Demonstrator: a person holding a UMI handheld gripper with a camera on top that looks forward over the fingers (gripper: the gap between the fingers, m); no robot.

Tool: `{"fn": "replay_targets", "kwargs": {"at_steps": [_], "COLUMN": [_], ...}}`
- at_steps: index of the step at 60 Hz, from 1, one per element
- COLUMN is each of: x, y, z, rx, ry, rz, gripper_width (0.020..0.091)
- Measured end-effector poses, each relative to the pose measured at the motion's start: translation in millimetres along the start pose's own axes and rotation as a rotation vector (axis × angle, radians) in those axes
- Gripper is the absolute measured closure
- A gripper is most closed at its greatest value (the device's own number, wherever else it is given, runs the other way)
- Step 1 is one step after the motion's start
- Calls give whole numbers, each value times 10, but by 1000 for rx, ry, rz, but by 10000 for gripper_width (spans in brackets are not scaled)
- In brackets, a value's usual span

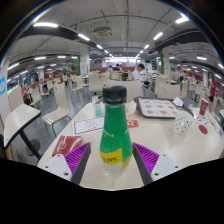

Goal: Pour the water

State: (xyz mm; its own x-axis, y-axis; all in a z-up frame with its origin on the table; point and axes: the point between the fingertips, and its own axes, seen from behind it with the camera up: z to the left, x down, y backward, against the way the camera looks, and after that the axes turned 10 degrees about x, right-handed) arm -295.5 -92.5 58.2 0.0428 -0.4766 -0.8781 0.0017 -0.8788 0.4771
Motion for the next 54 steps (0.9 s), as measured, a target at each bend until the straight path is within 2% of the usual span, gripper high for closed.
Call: {"fn": "replay_targets", "kwargs": {"at_steps": [3,4,6,7,8,11,15,22,26,35,47,54], "x": [-48,-57,-91,-108,-123,-157,-155,-126,-107,-158,-1195,-1622], "y": [-89,-116,-161,-183,-206,-263,-240,-238,-272,-323,-440,-659], "z": [26,19,-19,-55,-74,-75,-71,-57,-23,-35,-340,-756], "rx": [16,26,54,73,83,92,87,50,26,-31,-196,-311], "ry": [11,21,46,58,68,70,89,122,131,107,-327,-717], "rz": [-30,-40,-62,-73,-84,-115,-115,-65,-48,9,-9,56], "gripper_width": [283,313,409,526,576,577,585,627,690,707,709,709]}}
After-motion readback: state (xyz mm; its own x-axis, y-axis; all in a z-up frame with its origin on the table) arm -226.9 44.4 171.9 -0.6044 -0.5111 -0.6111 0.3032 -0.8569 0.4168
